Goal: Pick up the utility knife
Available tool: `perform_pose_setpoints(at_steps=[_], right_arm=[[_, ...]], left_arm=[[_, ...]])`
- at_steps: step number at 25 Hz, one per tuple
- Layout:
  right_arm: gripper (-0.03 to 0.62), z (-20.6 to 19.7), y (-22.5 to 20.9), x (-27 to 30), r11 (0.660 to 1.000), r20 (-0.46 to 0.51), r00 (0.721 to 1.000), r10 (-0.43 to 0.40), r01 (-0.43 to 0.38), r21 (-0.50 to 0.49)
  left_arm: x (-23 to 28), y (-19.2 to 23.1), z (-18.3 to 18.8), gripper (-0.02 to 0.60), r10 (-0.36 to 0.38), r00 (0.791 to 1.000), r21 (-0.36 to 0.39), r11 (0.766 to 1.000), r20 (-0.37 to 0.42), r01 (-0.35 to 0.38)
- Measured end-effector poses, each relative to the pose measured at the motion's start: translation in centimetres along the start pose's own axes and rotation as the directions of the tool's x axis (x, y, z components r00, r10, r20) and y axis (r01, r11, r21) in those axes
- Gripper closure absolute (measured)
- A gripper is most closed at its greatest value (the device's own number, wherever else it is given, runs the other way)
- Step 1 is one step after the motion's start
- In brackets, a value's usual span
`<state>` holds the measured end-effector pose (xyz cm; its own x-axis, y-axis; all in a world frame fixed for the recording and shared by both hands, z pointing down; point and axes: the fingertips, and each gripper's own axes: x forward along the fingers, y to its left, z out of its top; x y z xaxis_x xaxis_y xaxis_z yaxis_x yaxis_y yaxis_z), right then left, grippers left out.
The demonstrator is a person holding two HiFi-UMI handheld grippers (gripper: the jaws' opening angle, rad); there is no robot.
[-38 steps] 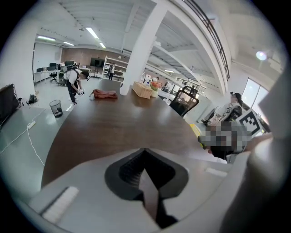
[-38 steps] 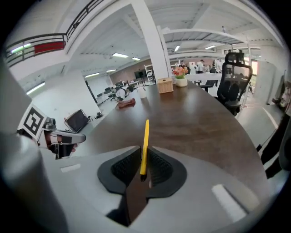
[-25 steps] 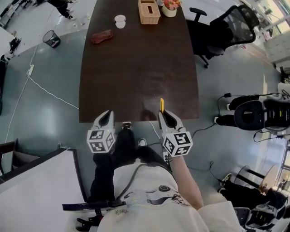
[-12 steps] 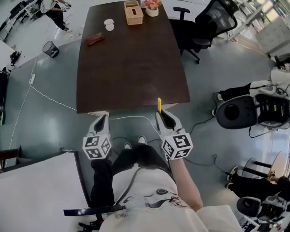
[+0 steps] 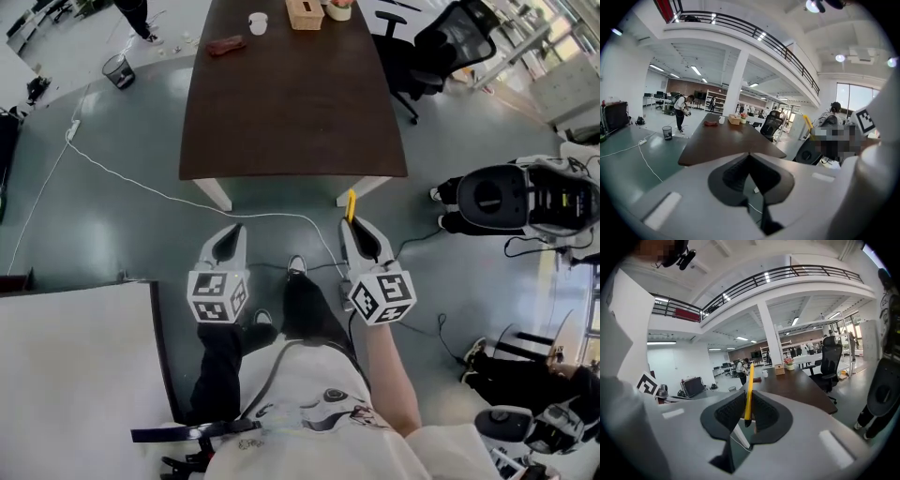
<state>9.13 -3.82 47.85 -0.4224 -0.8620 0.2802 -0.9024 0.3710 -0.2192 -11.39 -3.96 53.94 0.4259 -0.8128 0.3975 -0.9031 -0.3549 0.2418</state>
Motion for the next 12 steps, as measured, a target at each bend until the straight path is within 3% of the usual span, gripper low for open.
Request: perform_pose_setpoints(at_steps=[6, 12], right_arm=[[0.548, -3.1, 5.9, -5.0, 1.0, -0.025, 1.0, 0.012, -0.012, 0.004], [0.548, -0.9, 7.0, -7.4, 0.998, 0.05, 0.999, 0.012, -0.009, -0.064]], left_arm=[[-6.3, 0.2, -3.6, 0.584, 0.003, 1.0, -0.021, 1.0, -0.006, -0.003], [-7.8, -1.9, -1.8, 0.584, 0.028, 0.997, 0.025, 0.999, 0.072, -0.03]])
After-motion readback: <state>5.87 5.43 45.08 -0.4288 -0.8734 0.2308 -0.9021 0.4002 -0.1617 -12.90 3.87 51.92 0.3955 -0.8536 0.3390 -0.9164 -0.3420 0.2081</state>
